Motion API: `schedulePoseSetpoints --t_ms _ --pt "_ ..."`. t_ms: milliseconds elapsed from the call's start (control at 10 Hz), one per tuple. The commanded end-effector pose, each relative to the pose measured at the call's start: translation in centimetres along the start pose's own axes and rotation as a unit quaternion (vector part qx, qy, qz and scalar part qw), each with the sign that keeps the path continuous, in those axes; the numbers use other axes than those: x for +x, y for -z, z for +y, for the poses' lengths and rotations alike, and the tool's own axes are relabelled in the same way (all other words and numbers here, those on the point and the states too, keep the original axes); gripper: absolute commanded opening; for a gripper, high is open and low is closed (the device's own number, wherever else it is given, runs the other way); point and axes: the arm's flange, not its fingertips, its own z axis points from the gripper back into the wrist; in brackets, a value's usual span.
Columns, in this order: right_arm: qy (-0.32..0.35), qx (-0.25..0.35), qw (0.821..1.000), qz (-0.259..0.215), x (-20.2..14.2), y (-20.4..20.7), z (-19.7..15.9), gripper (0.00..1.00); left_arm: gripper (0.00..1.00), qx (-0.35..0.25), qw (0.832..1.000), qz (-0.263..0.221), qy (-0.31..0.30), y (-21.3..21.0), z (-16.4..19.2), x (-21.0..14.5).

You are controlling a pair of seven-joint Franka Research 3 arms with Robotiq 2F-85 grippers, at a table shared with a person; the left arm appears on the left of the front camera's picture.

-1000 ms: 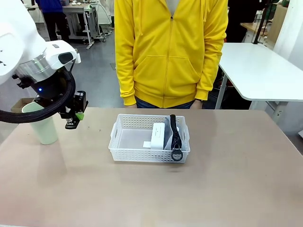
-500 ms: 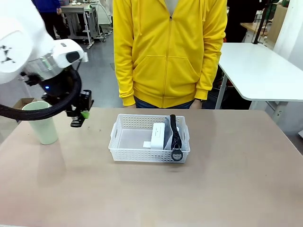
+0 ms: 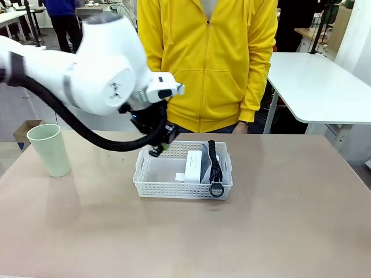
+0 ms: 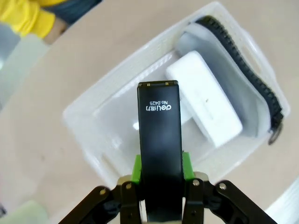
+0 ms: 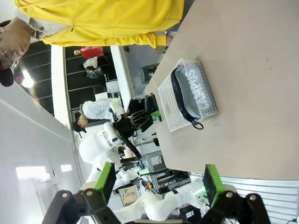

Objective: Efficiently arrange items inside the basket to fit them all.
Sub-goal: Pick up the Stapler and place it inside the Organizing basket.

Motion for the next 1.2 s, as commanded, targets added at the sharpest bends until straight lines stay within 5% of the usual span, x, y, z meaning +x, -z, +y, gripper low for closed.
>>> schedulePoseSetpoints --t_ms 0,1100 --pt "0.001 0.011 1.000 0.000 0.0 0.0 0.5 1.00 0.37 -0.003 1.000 -0.006 0.031 1.3 0.0 0.8" --pt "0.001 0.011 1.000 0.000 0.0 0.0 0.5 1.00 0.37 0.006 0.991 0.131 0.032 10.2 -1.2 -0.9"
